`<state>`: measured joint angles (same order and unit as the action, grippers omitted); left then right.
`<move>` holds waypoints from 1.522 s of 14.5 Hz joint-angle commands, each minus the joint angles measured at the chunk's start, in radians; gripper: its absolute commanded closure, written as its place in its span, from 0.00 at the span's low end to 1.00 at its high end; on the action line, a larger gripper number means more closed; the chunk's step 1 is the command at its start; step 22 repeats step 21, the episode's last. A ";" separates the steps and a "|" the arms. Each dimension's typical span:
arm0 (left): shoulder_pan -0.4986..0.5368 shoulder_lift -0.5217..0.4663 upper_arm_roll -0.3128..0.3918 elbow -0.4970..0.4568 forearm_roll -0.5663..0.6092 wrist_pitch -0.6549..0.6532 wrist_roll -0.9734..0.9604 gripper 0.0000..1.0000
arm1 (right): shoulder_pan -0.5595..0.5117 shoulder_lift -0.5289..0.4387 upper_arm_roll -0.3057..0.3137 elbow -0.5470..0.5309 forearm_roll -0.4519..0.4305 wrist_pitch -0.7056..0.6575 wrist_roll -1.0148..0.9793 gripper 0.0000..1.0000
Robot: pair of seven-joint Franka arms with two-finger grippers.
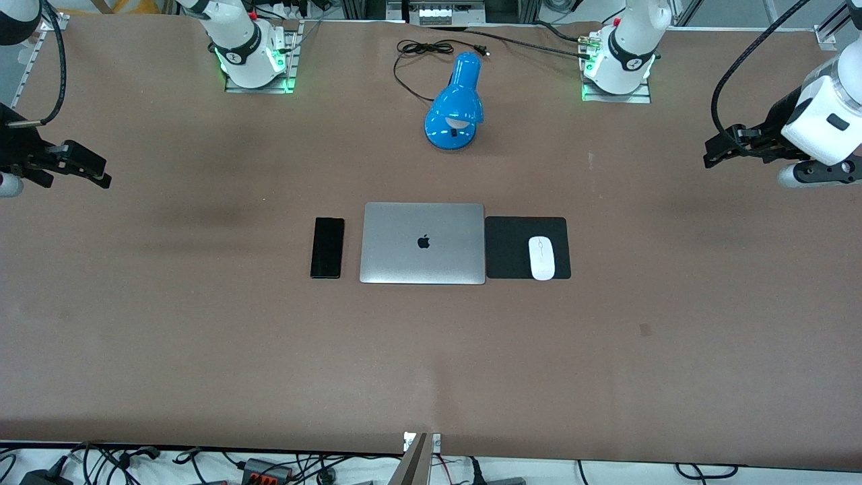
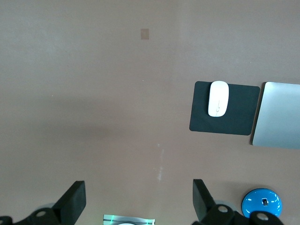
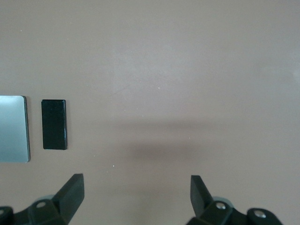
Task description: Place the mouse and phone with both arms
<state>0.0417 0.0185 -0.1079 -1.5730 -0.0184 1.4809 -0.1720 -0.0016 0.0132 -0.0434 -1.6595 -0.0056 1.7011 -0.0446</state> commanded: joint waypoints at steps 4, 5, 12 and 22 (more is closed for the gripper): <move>0.010 0.004 -0.006 0.021 -0.009 -0.004 0.005 0.00 | 0.018 -0.033 -0.006 -0.019 -0.008 -0.011 -0.015 0.00; 0.010 0.004 -0.006 0.021 -0.012 -0.004 0.005 0.00 | 0.018 -0.041 -0.006 -0.020 -0.008 -0.014 -0.015 0.00; 0.010 0.004 -0.006 0.021 -0.006 -0.004 0.006 0.00 | 0.018 -0.045 -0.006 -0.022 -0.008 -0.034 -0.015 0.00; 0.010 0.004 -0.006 0.021 -0.003 -0.004 0.006 0.00 | 0.022 -0.052 -0.004 -0.025 -0.011 -0.037 -0.015 0.00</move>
